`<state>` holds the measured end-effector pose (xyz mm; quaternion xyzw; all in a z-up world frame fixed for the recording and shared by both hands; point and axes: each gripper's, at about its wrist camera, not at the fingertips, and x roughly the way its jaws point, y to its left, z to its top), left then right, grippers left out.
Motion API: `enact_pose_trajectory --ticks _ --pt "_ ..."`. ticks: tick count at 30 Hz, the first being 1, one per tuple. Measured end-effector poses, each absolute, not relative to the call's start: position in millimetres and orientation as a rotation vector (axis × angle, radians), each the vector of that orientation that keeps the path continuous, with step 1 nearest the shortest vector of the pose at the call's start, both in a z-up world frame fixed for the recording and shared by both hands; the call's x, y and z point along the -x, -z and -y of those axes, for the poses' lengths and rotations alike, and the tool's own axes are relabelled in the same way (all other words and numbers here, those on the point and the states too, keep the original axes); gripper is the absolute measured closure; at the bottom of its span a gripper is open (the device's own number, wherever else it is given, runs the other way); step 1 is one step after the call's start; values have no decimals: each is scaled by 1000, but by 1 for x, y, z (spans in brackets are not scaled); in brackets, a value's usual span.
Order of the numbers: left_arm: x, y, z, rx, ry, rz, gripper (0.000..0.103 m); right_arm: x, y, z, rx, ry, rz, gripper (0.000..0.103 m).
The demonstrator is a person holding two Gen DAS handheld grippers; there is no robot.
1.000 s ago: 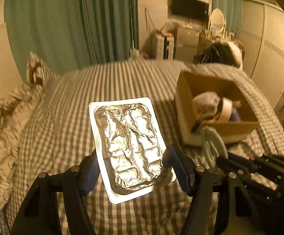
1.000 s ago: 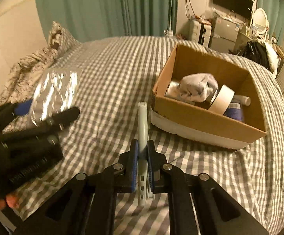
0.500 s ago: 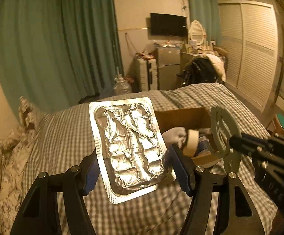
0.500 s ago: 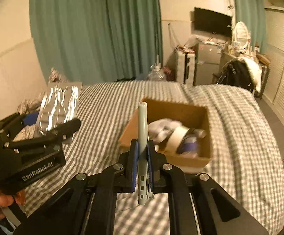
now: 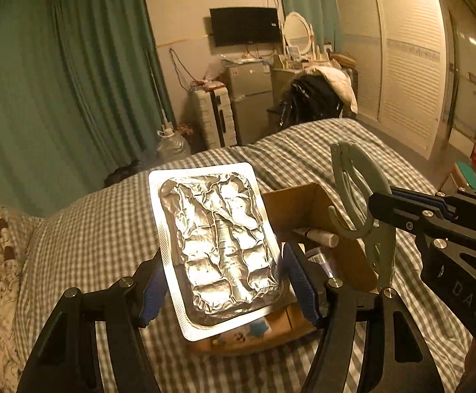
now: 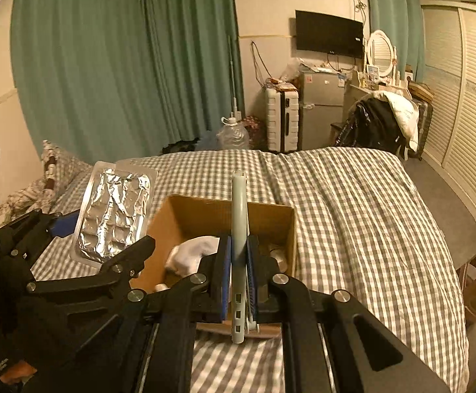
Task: Organize objects
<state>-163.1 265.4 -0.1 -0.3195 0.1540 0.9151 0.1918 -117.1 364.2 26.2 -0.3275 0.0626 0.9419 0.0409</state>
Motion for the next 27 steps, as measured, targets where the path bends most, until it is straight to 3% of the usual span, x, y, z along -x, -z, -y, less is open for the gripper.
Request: enact_pose_trajectory --ticks 11,12,13,14,15,17,18,27 --pt "206 47 -286 972 -2512 -441 32 168 28 -396 1100 -2848 -318 94" --pt "208 50 -285 976 -2506 -442 29 169 32 -398 1097 -2843 -334 94" --pt "209 52 -285 981 -2506 -448 16 168 32 -400 1094 -2838 -342 94" --pt "209 53 -285 985 -2513 -458 10 168 33 -403 1092 -2827 -347 93" --pt "207 53 -283 976 -2527 -462 6 166 30 -403 1078 -2822 -347 91" --pt "208 49 -281 984 -2527 -442 6 161 24 -406 1036 -2819 -343 63" --pt "207 47 -278 998 -2526 -429 6 156 17 -407 1005 -2819 -340 58" --pt "160 -35 -242 869 -2654 -291 0 108 -60 -397 829 -2847 -311 42"
